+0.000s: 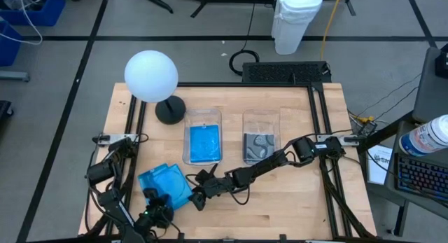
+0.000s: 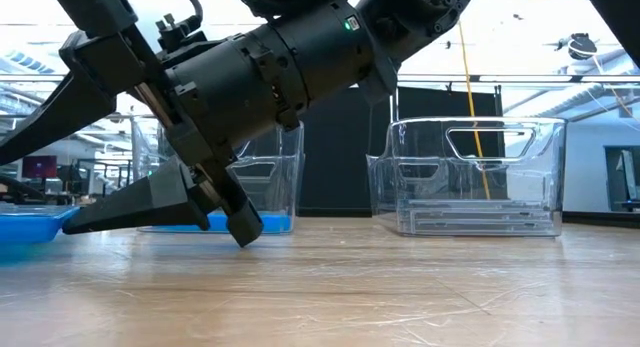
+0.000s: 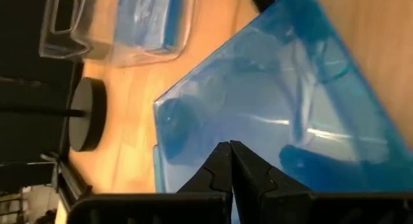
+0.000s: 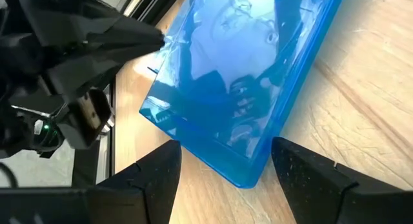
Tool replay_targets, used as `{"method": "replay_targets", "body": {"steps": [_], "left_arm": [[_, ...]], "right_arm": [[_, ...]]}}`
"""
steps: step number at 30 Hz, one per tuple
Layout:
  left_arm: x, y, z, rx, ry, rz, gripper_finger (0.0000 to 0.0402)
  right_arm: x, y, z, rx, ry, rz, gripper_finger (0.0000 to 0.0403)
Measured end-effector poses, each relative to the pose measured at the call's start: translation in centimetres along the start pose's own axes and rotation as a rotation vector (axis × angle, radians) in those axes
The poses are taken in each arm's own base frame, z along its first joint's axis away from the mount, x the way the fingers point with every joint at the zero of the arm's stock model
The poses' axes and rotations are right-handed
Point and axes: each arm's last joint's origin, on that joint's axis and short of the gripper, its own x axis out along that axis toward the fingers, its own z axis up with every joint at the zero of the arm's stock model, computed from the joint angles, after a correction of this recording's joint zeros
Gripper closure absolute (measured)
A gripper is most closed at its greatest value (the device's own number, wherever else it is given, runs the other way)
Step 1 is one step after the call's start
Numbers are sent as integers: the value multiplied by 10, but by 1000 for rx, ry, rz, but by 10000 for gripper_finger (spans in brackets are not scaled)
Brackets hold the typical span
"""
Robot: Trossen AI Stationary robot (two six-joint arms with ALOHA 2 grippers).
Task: Pick & place jewel cases by type
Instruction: Put the blue CD case into the left transparent bin
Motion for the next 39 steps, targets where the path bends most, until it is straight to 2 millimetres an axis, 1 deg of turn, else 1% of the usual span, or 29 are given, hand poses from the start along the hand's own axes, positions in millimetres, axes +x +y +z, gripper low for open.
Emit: {"method": "replay_targets", "body": {"steps": [3, 6, 8, 10, 13, 18, 21, 27, 31, 36, 39], "left_arm": [[0, -3, 3, -7, 36, -42, 393], [0, -12, 4, -7, 75, -133, 396], [-1, -16, 5, -7, 70, -178, 398], [-2, -17, 6, -8, 63, -191, 394], [-1, -17, 6, -10, 65, -189, 397], [3, -16, 3, -20, 74, -172, 395], [6, -17, 1, -25, 85, -172, 398], [10, -19, -3, -43, 85, -173, 396], [11, -19, -4, -47, 80, -173, 396], [11, -19, -4, -43, 70, -172, 398], [11, -19, -4, -46, 67, -172, 396]], "right_arm": [[0, 0, 0, -5, -2, 4, 170], [0, 1, 1, -15, -5, 11, 170], [0, 1, 1, -16, -3, 12, 170], [0, 1, 1, -19, -2, 13, 170], [0, 1, 1, -19, 6, 20, 170], [0, 5, 2, -16, 31, 85, 170], [0, 5, 2, 20, 75, 106, 170], [-1, -4, -8, 49, 190, 22, 170], [-2, -6, -10, 62, 222, 1, 170], [-1, -5, -9, 117, 218, 7, 170], [-1, -6, -8, 120, 217, 1, 170]]}}
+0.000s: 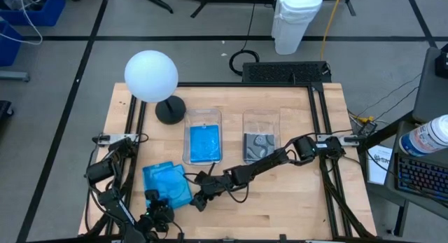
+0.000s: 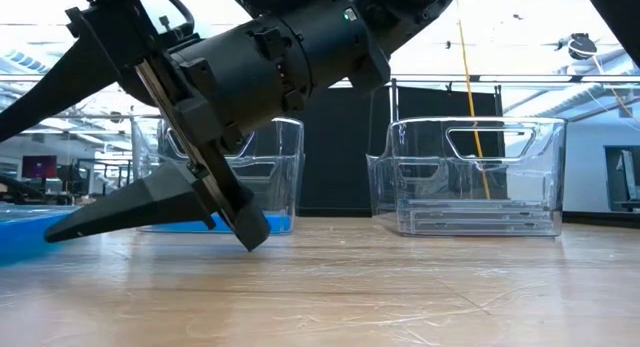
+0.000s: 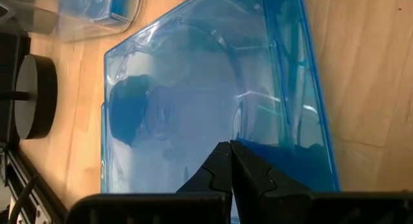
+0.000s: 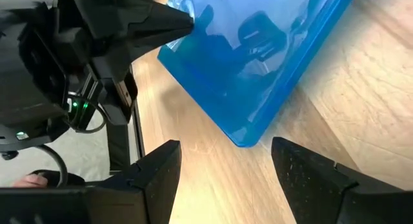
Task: Pick & place jewel cases by type
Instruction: Put the blue CD case into the left transparent bin
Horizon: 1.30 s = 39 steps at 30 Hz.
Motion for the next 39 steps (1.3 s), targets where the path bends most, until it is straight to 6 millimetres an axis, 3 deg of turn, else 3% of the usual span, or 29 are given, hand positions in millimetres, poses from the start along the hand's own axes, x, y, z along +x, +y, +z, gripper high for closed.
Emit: {"method": "replay_targets", "body": {"steps": [9, 24, 31, 39], "left_arm": [[13, 2, -8, -24, -30, 31, 398], [18, 2, -27, -132, -125, 46, 397], [4, 4, -24, -108, -117, 86, 397], [-34, 11, -5, -84, -140, 104, 396]], "right_arm": [[0, 0, -1, 2, -15, -12, 170], [0, 0, 0, -76, -92, -45, 170], [0, 0, 0, -115, -96, -46, 170], [1, 1, 3, -205, -142, -47, 170]]}}
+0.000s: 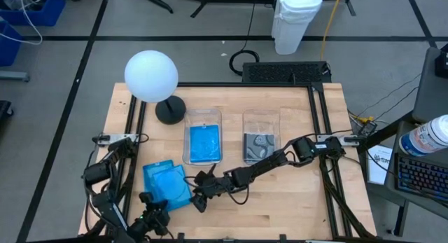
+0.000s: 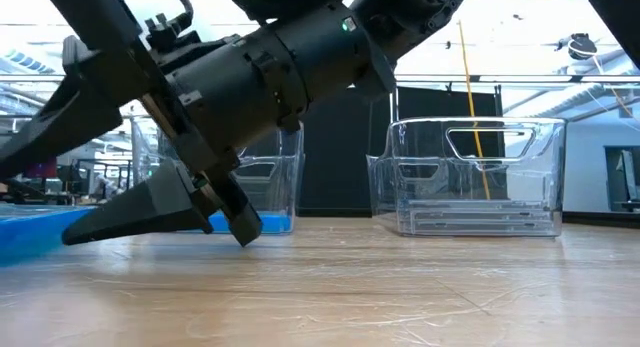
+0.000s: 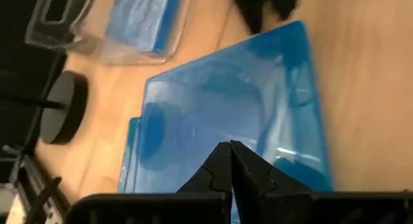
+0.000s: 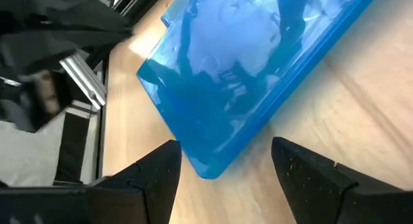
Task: Pick & place jewel cases by type
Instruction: Put the blue CD case into the left transparent bin
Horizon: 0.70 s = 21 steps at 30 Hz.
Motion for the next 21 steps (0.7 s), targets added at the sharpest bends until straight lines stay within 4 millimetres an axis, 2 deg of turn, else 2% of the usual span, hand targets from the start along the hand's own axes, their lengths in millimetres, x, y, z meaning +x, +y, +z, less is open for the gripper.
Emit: {"method": "replay_targets", "body": {"steps": [3, 7, 14, 18, 21], "left_arm": [[-8, 6, 6, -22, 40, -46, 396], [-8, 8, 9, -56, 154, -59, 390], [-10, 6, 7, -31, 126, -88, 394], [-7, 7, 11, -36, 129, -78, 389], [-6, 6, 13, -36, 130, -85, 397]], "right_arm": [[0, 0, 0, -26, -1, 0, 170], [0, 1, 1, -50, -3, 13, 170], [0, 2, 0, -90, 34, 48, 170], [-1, 9, -8, -244, 53, 83, 170], [-2, 17, -13, -468, 25, 119, 170]]}}
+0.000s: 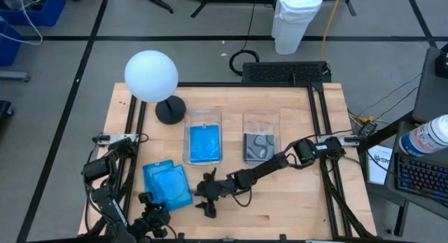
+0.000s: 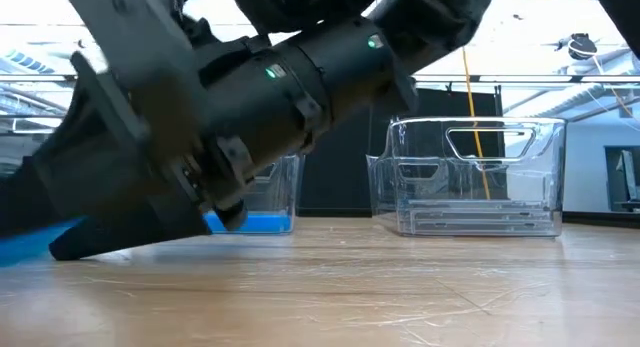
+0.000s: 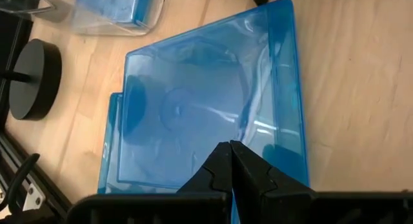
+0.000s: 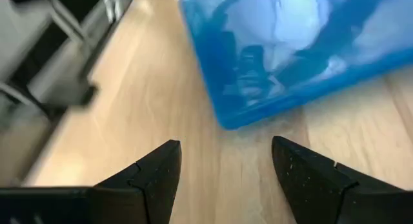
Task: Pick & place jewel cases by type
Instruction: Put the blue CD case into the left transparent bin
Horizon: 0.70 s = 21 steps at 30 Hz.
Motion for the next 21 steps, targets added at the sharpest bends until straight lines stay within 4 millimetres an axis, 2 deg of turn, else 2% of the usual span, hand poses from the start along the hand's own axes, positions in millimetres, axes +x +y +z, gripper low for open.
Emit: {"method": "replay_targets", "body": {"steps": [3, 7, 11, 16, 21], "left_arm": [[0, 0, 0, -1, -2, 1, 393], [0, 0, 0, -2, 3, 0, 383], [0, 0, 0, -14, 1, 1, 391], [1, 0, 1, -22, -2, 3, 392], [15, 1, 3, -6, 29, 23, 396]], "right_arm": [[1, 13, -4, -195, -37, -6, 170], [1, 27, -12, -385, -58, -89, 170], [-1, 41, -19, -604, -77, -217, 170], [-5, 53, -22, -793, -121, -431, 170], [-7, 56, -17, -916, -156, -491, 170]]}}
